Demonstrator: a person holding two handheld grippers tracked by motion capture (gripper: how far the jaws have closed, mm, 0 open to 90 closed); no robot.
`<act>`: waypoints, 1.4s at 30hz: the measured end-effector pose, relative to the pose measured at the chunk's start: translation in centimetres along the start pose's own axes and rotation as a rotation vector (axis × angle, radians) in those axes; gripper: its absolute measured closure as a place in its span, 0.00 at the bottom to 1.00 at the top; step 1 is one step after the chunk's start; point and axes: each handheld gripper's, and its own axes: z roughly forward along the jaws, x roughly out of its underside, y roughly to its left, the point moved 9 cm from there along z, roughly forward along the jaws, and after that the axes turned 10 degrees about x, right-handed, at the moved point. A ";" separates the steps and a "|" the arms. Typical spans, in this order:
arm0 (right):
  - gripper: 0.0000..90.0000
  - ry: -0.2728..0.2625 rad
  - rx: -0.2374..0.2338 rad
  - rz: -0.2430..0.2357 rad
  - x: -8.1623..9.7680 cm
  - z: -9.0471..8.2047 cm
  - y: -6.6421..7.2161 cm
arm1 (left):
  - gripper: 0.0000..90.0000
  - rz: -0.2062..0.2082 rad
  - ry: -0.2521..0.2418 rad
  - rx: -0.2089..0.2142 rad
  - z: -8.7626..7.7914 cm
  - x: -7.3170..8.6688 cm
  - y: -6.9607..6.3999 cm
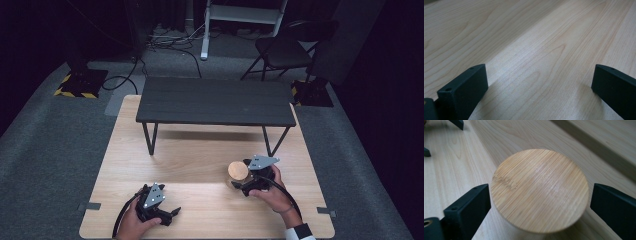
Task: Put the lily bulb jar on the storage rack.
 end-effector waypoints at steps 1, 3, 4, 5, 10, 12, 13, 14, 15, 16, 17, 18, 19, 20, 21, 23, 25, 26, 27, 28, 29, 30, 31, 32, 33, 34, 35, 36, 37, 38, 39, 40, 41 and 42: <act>0.05 0.009 -0.001 0.001 0.0 0.3 0.0 | 0.01 0.000 0.000 0.000 0.0 0.0 0.0; 0.11 0.016 -0.012 0.004 0.0 0.8 0.0 | 0.01 0.000 0.000 0.000 0.0 0.0 0.0; 0.13 0.014 -0.013 0.007 0.0 1.0 0.1 | 0.01 0.001 0.001 0.001 0.0 0.0 0.0; 0.17 0.009 -0.016 0.010 0.1 1.1 0.0 | 0.01 0.001 0.000 0.001 0.0 0.0 0.0; 0.27 -0.013 -0.038 0.040 0.2 1.5 -0.2 | 0.01 0.001 0.001 0.001 0.0 0.0 0.0; 0.27 -0.004 -0.030 0.045 0.1 1.5 -0.2 | 0.01 0.001 0.000 0.001 0.0 0.0 0.0; 0.27 0.004 -0.026 0.049 0.0 1.5 -0.2 | 0.01 0.001 0.001 0.001 0.0 0.0 0.0; 0.27 0.009 -0.021 0.050 -0.1 1.4 -0.1 | 0.01 0.000 0.000 0.001 0.0 0.0 0.0; 0.28 0.015 -0.014 0.049 -0.2 1.3 0.0 | 0.01 0.001 0.000 0.001 0.0 0.0 0.0; 0.28 0.021 -0.003 0.040 -0.3 1.1 0.1 | 0.01 0.000 0.000 0.001 0.0 0.0 0.0; 0.28 0.023 0.008 0.033 -0.4 0.9 0.2 | 0.01 0.001 0.001 0.001 0.0 0.0 0.0; 0.28 0.024 0.019 0.036 -0.5 0.5 0.3 | 0.01 0.000 0.000 0.001 0.0 0.0 0.0; 0.28 0.024 0.031 0.038 -0.7 0.2 0.4 | 0.01 0.000 0.000 0.001 0.0 0.0 0.0; 0.28 0.025 0.043 0.038 -0.9 -0.3 0.5 | 0.01 0.001 0.000 0.001 0.0 0.0 0.0; 0.28 0.025 0.056 0.037 -1.1 -0.8 0.6 | 0.01 0.000 0.000 0.001 0.0 0.0 0.0; 0.28 0.013 0.066 0.048 -1.7 -1.9 0.4 | 0.01 0.000 0.000 0.000 0.0 0.0 0.0; 0.28 -0.005 0.078 0.062 -2.4 -3.0 0.1 | 0.01 0.000 -0.001 0.000 0.0 0.0 0.0; 0.28 -0.011 0.084 0.070 -2.8 -3.6 -0.1 | 0.01 -0.002 -0.001 -0.001 0.1 0.0 0.0; 0.28 -0.018 0.091 0.075 -3.2 -4.2 -0.3 | 0.01 -0.001 -0.001 -0.001 0.1 0.0 0.0; 0.28 -0.021 0.096 0.076 -3.6 -4.7 -0.5 | 0.01 -0.002 -0.001 -0.001 0.1 0.0 0.0; 0.28 -0.026 0.103 0.078 -4.1 -5.3 -0.7 | 0.01 -0.001 -0.001 -0.001 0.1 0.0 0.0; 0.28 -0.025 0.116 0.073 -4.6 -5.8 -0.8 | 0.01 -0.002 -0.001 -0.001 0.1 0.0 0.0; 0.28 -0.020 0.128 0.063 -5.1 -6.2 -0.9 | 0.01 -0.002 -0.001 -0.001 0.1 0.0 0.0; 0.28 -0.017 0.134 0.057 -5.6 -6.6 -1.0 | 0.01 -0.002 -0.001 -0.001 0.1 0.0 0.0; 0.28 -0.015 0.137 0.055 -6.0 -6.9 -1.3 | 0.01 -0.002 -0.001 -0.001 0.1 0.0 0.0; 0.28 -0.016 0.139 0.052 -6.4 -7.2 -1.5 | 0.01 -0.002 -0.001 -0.001 0.1 0.0 0.0; 0.28 -0.015 0.141 0.056 -6.8 -7.5 -1.7 | 0.01 -0.002 -0.001 -0.001 0.1 0.0 0.0; 0.28 -0.011 0.141 0.057 -7.3 -7.7 -1.9 | 0.01 -0.002 -0.001 -0.001 0.1 0.0 0.0; 0.28 -0.010 0.141 0.056 -7.7 -7.9 -2.1 | 0.01 -0.002 -0.001 -0.001 0.1 0.0 0.0; 0.28 -0.012 0.139 0.060 -8.0 -8.1 -2.3 | 0.01 -0.002 -0.001 -0.001 0.1 0.0 0.0; 0.28 -0.015 0.138 0.066 -8.4 -8.3 -2.6 | 0.01 -0.002 -0.001 -0.001 0.1 0.0 0.0; 0.28 -0.018 0.137 0.072 -8.7 -8.4 -2.8 | 0.01 -0.002 -0.001 -0.001 0.1 0.0 0.0; 0.28 -0.024 0.133 0.075 -9.1 -8.6 -3.1 | 0.01 -0.002 -0.001 -0.001 0.1 0.0 0.0; 0.28 -0.026 0.128 0.085 -9.4 -8.8 -3.4 | 0.01 -0.002 -0.001 -0.001 0.1 0.0 0.0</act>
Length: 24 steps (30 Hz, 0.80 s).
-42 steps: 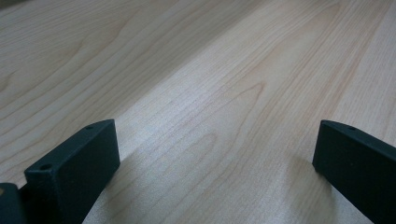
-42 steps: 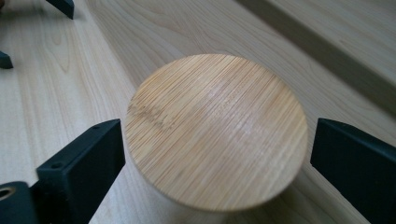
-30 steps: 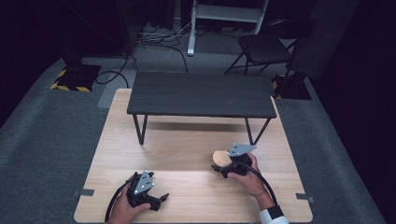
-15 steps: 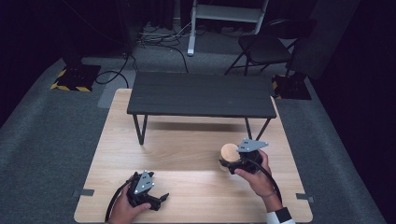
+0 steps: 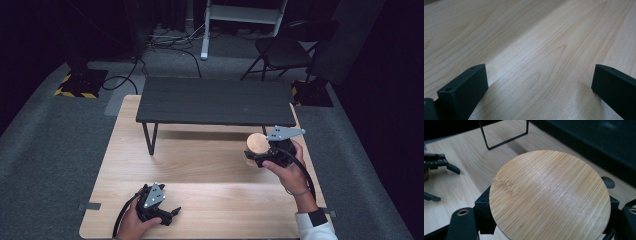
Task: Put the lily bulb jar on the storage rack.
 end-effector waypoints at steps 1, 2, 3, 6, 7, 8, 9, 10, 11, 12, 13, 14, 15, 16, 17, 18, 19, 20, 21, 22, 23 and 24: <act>0.28 -0.003 -0.004 0.009 -0.4 -0.2 -0.3 | 0.01 0.000 0.000 0.000 0.0 0.0 0.0; 0.28 -0.004 -0.004 0.013 -0.9 -0.4 -0.6 | 0.01 0.000 0.000 0.000 0.0 0.0 0.0; 0.28 -0.004 0.003 0.014 -1.4 -0.6 -0.8 | 0.01 0.000 0.000 0.000 0.0 0.0 0.0; 0.28 -0.007 0.011 0.023 -2.8 -1.1 -1.8 | 0.01 0.000 0.000 0.000 0.0 0.0 0.0; 0.28 -0.011 0.014 0.023 -3.2 -1.3 -2.1 | 0.01 0.000 0.000 0.000 0.0 0.0 0.0; 0.28 -0.012 0.024 0.029 -3.6 -1.5 -2.3 | 0.01 0.000 0.000 0.000 0.0 0.0 0.0; 0.28 -0.017 0.041 0.026 -4.0 -1.7 -2.4 | 0.01 0.000 0.000 0.000 0.0 0.0 0.0; 0.28 -0.019 0.061 0.010 -4.5 -1.9 -2.4 | 0.01 0.000 0.000 0.000 0.0 0.0 0.0; 0.28 -0.016 0.069 0.007 -5.0 -2.1 -2.5 | 0.01 0.000 0.000 0.000 0.0 0.0 0.0; 0.28 -0.014 0.072 0.009 -5.4 -2.2 -2.7 | 0.01 0.000 0.000 0.000 0.0 0.0 0.0; 0.28 -0.014 0.077 0.003 -5.9 -2.2 -2.8 | 0.01 0.000 0.000 0.000 0.0 0.0 0.0; 0.28 -0.016 0.084 -0.002 -6.3 -2.3 -2.9 | 0.01 0.000 0.000 0.000 0.0 0.0 0.0; 0.28 -0.014 0.089 0.000 -6.8 -2.3 -3.1 | 0.01 0.000 0.000 0.000 0.0 0.0 0.0; 0.28 -0.010 0.097 -0.007 -7.2 -2.3 -3.2 | 0.01 0.000 0.000 0.000 0.0 0.0 0.0; 0.28 -0.009 0.106 -0.011 -7.6 -2.3 -3.2 | 0.01 0.000 0.000 0.000 0.0 0.0 0.0; 0.28 -0.006 0.115 -0.009 -7.9 -2.2 -3.4 | 0.01 0.000 0.000 0.000 0.0 0.0 0.0; 0.28 -0.003 0.122 -0.007 -8.2 -2.0 -3.5 | 0.01 0.000 0.000 0.000 0.0 0.0 0.0; 0.28 0.002 0.126 -0.006 -8.5 -1.8 -3.7 | 0.01 0.000 0.000 0.000 0.0 0.0 0.0; 0.28 0.003 0.136 -0.004 -8.8 -1.7 -3.8 | 0.01 0.000 0.000 0.000 0.0 0.0 0.0; 0.28 0.004 0.140 0.001 -9.0 -1.5 -4.0 | 0.01 -0.001 -0.001 0.000 0.0 0.0 0.0; 0.28 0.003 0.140 0.009 -9.2 -1.4 -4.3 | 0.01 0.000 0.000 0.000 0.0 0.0 0.0; 0.28 0.000 0.143 0.013 -9.4 -1.2 -4.5 | 0.01 0.000 0.000 0.000 0.0 0.0 0.0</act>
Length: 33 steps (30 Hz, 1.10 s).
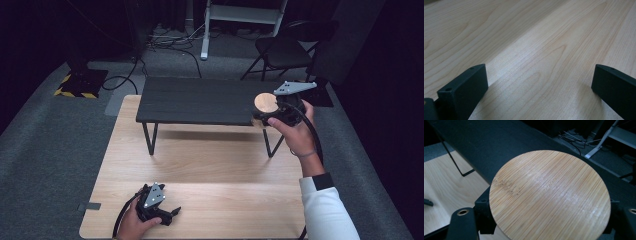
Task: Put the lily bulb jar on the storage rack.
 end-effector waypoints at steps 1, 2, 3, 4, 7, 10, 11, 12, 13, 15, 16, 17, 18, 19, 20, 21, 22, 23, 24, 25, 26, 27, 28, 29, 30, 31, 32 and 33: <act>0.28 0.000 0.004 0.005 -0.2 0.2 -0.2 | 0.01 0.000 0.000 0.000 0.0 0.0 0.0; 0.28 0.002 0.009 0.009 -0.3 0.4 -0.3 | 0.01 -0.001 0.000 0.000 0.0 0.0 0.0; 0.28 0.005 0.013 0.013 -0.5 0.6 -0.5 | 0.01 -0.002 -0.001 0.000 0.0 0.0 0.0; 0.28 0.006 0.013 0.019 -0.5 0.8 -0.6 | 0.01 -0.002 0.000 -0.001 0.0 0.0 0.0; 0.28 0.024 0.018 0.031 -0.7 1.6 -1.1 | 0.01 -0.002 0.001 -0.001 0.0 0.0 0.0; 0.28 0.033 0.034 0.036 -0.8 2.2 -1.4 | 0.01 -0.002 0.000 -0.001 0.0 0.0 0.0; 0.28 0.034 0.041 0.039 -0.8 2.4 -1.5 | 0.01 -0.002 0.000 -0.001 0.0 0.0 0.0; 0.28 0.032 0.045 0.042 -0.7 2.6 -1.6 | 0.01 -0.002 0.000 -0.001 0.0 0.0 0.0; 0.28 0.034 0.048 0.048 -0.7 2.8 -1.7 | 0.01 -0.002 0.000 -0.001 0.0 0.0 0.0; 0.28 0.042 0.057 0.056 -0.6 3.2 -1.8 | 0.01 -0.002 0.000 -0.001 0.0 0.0 0.0; 0.28 0.044 0.060 0.063 -0.6 3.4 -1.9 | 0.01 -0.002 0.000 -0.002 0.0 0.0 0.0; 0.28 0.046 0.063 0.065 -0.5 3.6 -1.9 | 0.01 -0.002 0.000 -0.002 0.0 0.0 0.0; 0.28 0.045 0.063 0.066 -0.4 3.7 -2.0 | 0.01 -0.002 0.000 -0.002 0.0 0.0 0.0; 0.28 0.045 0.063 0.069 -0.3 3.9 -2.0 | 0.01 -0.002 0.000 -0.001 0.0 0.0 0.0; 0.28 0.047 0.064 0.073 -0.2 4.0 -2.0 | 0.01 -0.002 0.000 -0.002 0.0 0.0 0.0; 0.28 0.038 0.062 0.086 -0.1 4.1 -2.1 | 0.01 -0.002 0.000 -0.001 0.0 0.0 0.0; 0.28 0.032 0.061 0.094 0.0 4.1 -2.2 | 0.01 -0.002 0.000 -0.002 0.0 0.0 0.0; 0.28 0.028 0.062 0.102 0.2 4.2 -2.2 | 0.01 -0.002 0.000 -0.002 0.0 0.0 0.0; 0.28 0.024 0.059 0.105 0.2 4.2 -2.3 | 0.01 -0.002 0.000 -0.002 0.0 0.0 0.0; 0.28 0.017 0.054 0.107 0.3 4.3 -2.3 | 0.01 -0.002 0.000 -0.001 0.0 0.0 0.0; 0.28 0.012 0.052 0.117 0.5 4.3 -2.4 | 0.01 -0.002 0.000 -0.002 0.0 0.0 0.0; 0.27 0.007 0.047 0.129 0.6 4.4 -2.5 | 0.01 -0.002 0.000 -0.002 0.0 0.0 0.0; 0.25 0.001 0.041 0.139 0.8 4.4 -2.7 | 0.01 -0.002 0.000 -0.002 0.0 0.0 0.0; 0.18 -0.005 0.037 0.148 1.0 4.5 -2.8 | 0.01 -0.001 0.000 -0.002 0.0 0.0 0.0; 0.14 -0.019 0.037 0.152 1.1 4.4 -2.9 | 0.01 -0.002 0.000 -0.002 0.0 0.0 0.0; 0.12 -0.028 0.034 0.152 1.2 4.3 -3.0 | 0.01 -0.002 0.000 -0.002 0.0 0.0 0.0; 0.12 -0.036 0.025 0.151 1.3 4.1 -3.0 | 0.01 -0.002 0.000 -0.002 0.0 0.0 0.0; 0.11 -0.043 0.020 0.147 1.3 3.9 -3.0 | 0.01 -0.002 0.000 -0.002 0.0 0.0 0.0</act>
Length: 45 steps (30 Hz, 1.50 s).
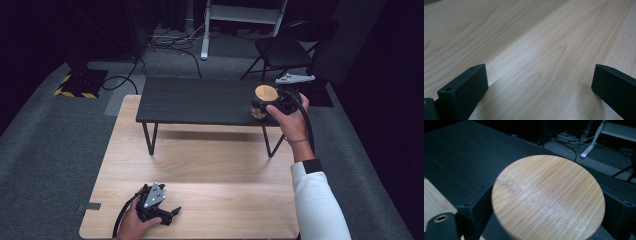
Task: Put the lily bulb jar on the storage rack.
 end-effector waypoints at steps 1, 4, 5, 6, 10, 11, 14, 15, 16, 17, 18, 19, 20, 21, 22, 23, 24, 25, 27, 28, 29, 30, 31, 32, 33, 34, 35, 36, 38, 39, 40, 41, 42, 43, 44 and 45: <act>0.10 -0.006 0.003 -0.005 0.0 -0.2 0.0 | 0.01 0.001 0.000 -0.001 0.0 0.0 0.0; 0.09 -0.040 0.018 -0.010 0.3 -1.2 0.1 | 0.01 0.001 0.001 -0.001 0.0 0.0 0.0; 0.09 -0.062 0.026 -0.013 0.5 -1.6 0.1 | 0.01 0.001 0.000 -0.001 0.0 0.0 0.0; 0.09 -0.080 0.036 -0.014 0.8 -1.9 0.2 | 0.01 0.001 0.001 -0.001 0.0 0.0 0.0; 0.09 -0.141 0.070 -0.032 1.8 -3.3 0.3 | 0.01 0.001 0.001 -0.001 0.0 0.0 0.0; 0.09 -0.145 0.074 -0.037 2.0 -3.6 0.4 | 0.01 0.001 0.001 -0.001 0.0 0.0 0.0; 0.09 -0.169 0.084 -0.036 3.1 -4.5 0.4 | 0.01 0.001 0.000 -0.001 0.0 0.0 0.0; 0.09 -0.176 0.079 -0.034 3.6 -4.8 0.5 | 0.01 0.001 0.001 -0.001 0.0 0.0 0.0; 0.09 -0.176 0.084 -0.038 4.1 -5.0 0.6 | 0.01 0.001 0.000 -0.001 0.0 0.0 0.0; 0.09 -0.180 0.089 -0.046 4.6 -5.3 0.8 | 0.01 0.001 0.001 -0.001 0.0 0.0 0.0; 0.09 -0.181 0.085 -0.050 5.1 -5.5 0.9 | 0.01 0.001 0.001 -0.001 0.0 0.0 0.0; 0.09 -0.182 0.082 -0.053 5.7 -5.6 1.1 | 0.01 0.001 0.001 -0.001 0.0 0.0 0.0; 0.09 -0.183 0.083 -0.057 6.2 -5.8 1.2 | 0.01 0.001 0.000 -0.001 0.0 0.0 0.0; 0.09 -0.189 0.076 -0.054 6.8 -5.8 1.4 | 0.01 0.001 0.001 -0.001 0.0 0.0 0.0; 0.09 -0.191 0.068 -0.052 7.3 -5.8 1.5 | 0.01 0.001 0.000 -0.001 0.0 0.0 0.0; 0.09 -0.193 0.073 -0.057 7.8 -5.8 1.7 | 0.01 0.001 0.000 -0.002 0.0 0.0 0.0; 0.09 -0.193 0.081 -0.068 8.3 -5.8 2.0 | 0.01 0.001 0.000 -0.001 0.0 0.0 0.0; 0.09 -0.187 0.082 -0.080 8.8 -5.8 2.3 | 0.01 0.001 0.000 -0.001 0.0 0.0 0.0; 0.09 -0.178 0.072 -0.094 9.6 -5.7 2.8 | 0.01 0.000 0.000 -0.002 0.0 0.0 0.0; 0.09 -0.170 0.069 -0.107 10.0 -5.7 3.0 | 0.01 0.001 0.000 -0.002 0.0 0.0 0.0; 0.09 -0.162 0.069 -0.118 10.4 -5.7 3.3 | 0.01 0.000 0.000 -0.001 0.0 0.0 0.0; 0.09 -0.165 0.062 -0.122 10.9 -5.7 3.4 | 0.01 0.000 0.000 -0.002 0.0 0.0 0.0; 0.09 -0.168 0.056 -0.117 11.4 -5.8 3.6 | 0.01 0.001 0.000 -0.002 0.0 0.0 0.0; 0.09 -0.162 0.051 -0.118 11.8 -5.8 3.7 | 0.01 0.000 0.000 -0.002 0.0 0.0 0.0; 0.09 -0.158 0.054 -0.125 12.3 -5.8 3.9 | 0.01 0.001 0.001 -0.001 0.0 0.0 0.0; 0.09 -0.155 0.053 -0.129 12.8 -5.9 4.0 | 0.01 0.001 0.001 -0.001 0.0 0.0 0.0; 0.09 -0.146 0.050 -0.128 13.3 -5.9 4.0 | 0.01 0.001 0.000 -0.001 0.0 0.0 0.0; 0.09 -0.141 0.048 -0.125 13.7 -6.0 4.0 | 0.01 0.000 0.000 -0.002 0.0 0.0 0.0; 0.09 -0.130 0.037 -0.116 14.6 -6.1 3.9 | 0.01 0.001 0.001 -0.002 0.0 0.0 0.0; 0.09 -0.127 0.039 -0.112 15.1 -6.1 3.9 | 0.01 0.001 0.000 -0.002 0.0 0.0 0.0; 0.09 -0.126 0.036 -0.108 15.7 -6.2 3.9 | 0.01 0.001 0.000 -0.002 0.0 0.0 0.0; 0.09 -0.122 0.029 -0.108 16.1 -6.2 3.8 | 0.01 0.001 0.001 -0.001 0.0 0.0 0.0; 0.09 -0.112 0.029 -0.111 16.6 -6.2 3.9 | 0.01 0.000 0.000 -0.002 0.0 0.0 0.0; 0.09 -0.106 0.029 -0.114 17.0 -6.2 3.9 | 0.01 0.001 0.000 -0.002 0.0 0.0 0.0; 0.09 -0.107 0.023 -0.113 17.6 -6.2 4.0 | 0.01 0.001 0.000 -0.002 0.0 0.0 0.0; 0.09 -0.107 0.013 -0.111 18.1 -6.2 4.0 | 0.01 0.001 0.000 -0.002 0.0 0.0 0.0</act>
